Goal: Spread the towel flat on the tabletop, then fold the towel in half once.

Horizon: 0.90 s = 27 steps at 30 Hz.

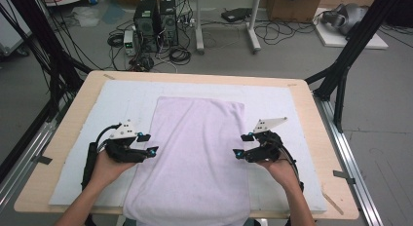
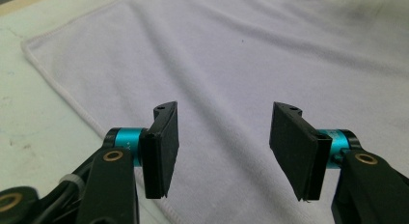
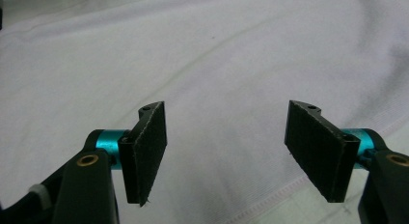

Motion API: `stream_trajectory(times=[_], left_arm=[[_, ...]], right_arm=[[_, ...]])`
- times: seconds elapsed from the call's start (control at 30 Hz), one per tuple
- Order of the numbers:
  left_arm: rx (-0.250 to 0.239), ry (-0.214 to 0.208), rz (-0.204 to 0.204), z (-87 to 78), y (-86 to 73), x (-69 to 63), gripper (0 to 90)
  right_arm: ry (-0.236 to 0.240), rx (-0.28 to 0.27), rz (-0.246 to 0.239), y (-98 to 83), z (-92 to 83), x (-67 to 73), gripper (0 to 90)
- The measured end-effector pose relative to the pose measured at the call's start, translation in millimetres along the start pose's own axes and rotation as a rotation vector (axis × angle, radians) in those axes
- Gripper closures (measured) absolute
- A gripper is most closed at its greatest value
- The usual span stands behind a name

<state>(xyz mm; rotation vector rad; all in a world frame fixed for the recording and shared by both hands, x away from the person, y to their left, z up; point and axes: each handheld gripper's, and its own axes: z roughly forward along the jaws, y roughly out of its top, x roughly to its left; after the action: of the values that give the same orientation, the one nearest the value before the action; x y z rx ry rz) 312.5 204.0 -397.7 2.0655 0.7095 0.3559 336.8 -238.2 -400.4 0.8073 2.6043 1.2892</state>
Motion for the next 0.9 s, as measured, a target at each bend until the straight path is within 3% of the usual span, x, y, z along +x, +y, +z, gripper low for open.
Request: stream_trajectory(times=[0.3,0.53,0.67,0.9], left_arm=[[-0.015,-0.001,-0.037,0.0,6.4,13.1,43.9],[-0.014,0.006,-0.023,-2.2,19.1,18.9,43.2],[-0.012,0.013,-0.029,-3.0,30.1,28.2,43.0],[-0.030,0.037,-0.074,-0.4,46.1,52.6,43.9]], right_arm=[[-0.012,0.004,-0.010,8.8,-1.0,-5.6,30.3],[-0.011,-0.001,-0.005,17.4,-4.7,-16.1,29.5],[-0.023,0.005,-0.008,24.4,-6.2,-21.8,29.6],[-0.056,0.022,-0.002,40.6,-4.5,-39.0,29.7]])
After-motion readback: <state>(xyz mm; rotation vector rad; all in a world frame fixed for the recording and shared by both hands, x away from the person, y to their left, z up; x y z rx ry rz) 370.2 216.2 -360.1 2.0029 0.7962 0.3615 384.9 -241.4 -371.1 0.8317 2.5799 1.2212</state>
